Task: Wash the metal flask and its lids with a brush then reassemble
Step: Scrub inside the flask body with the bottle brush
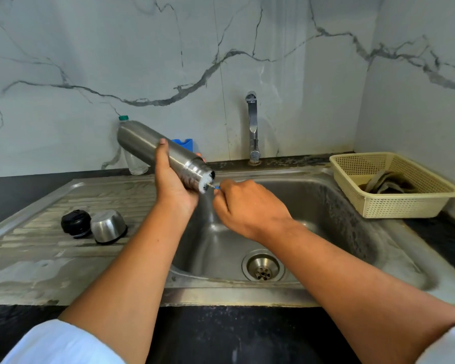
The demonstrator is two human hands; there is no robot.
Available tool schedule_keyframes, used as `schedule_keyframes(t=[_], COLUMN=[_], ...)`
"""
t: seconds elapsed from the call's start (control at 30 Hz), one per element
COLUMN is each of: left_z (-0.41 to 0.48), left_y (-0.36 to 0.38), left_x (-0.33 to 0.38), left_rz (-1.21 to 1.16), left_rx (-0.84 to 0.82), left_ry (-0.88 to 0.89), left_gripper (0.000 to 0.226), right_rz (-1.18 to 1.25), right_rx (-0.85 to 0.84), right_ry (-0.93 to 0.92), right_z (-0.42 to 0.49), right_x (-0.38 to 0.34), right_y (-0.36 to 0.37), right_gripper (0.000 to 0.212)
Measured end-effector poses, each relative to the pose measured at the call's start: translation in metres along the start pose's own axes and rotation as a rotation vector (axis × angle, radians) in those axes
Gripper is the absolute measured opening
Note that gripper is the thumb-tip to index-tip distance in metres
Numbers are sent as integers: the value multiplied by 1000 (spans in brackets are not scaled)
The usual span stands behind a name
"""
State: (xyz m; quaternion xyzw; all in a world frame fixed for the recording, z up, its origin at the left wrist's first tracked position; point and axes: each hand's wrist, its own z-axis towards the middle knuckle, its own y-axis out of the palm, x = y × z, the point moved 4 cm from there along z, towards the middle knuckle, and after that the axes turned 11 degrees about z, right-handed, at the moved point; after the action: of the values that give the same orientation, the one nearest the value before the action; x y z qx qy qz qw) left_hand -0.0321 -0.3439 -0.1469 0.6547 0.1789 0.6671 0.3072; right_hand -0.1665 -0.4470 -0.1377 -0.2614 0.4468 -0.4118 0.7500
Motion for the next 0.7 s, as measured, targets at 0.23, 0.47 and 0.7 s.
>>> schedule_keyframes(t=[0.23, 0.47, 0.7], left_z=[3, 3, -3], left_y=[-3, -1, 2], left_x=[8, 8, 1], left_rz=[-56, -49, 57], left_rx=[-21, -30, -39], left_ry=[12, 12, 13], left_gripper=[61, 63, 59], right_rz=[11, 42, 70], right_rx=[-23, -22, -30], right_ry=[15, 40, 29], right_z=[2, 1, 2], right_x=[12, 16, 13], right_y=[-3, -5, -3], right_gripper=[32, 34, 30])
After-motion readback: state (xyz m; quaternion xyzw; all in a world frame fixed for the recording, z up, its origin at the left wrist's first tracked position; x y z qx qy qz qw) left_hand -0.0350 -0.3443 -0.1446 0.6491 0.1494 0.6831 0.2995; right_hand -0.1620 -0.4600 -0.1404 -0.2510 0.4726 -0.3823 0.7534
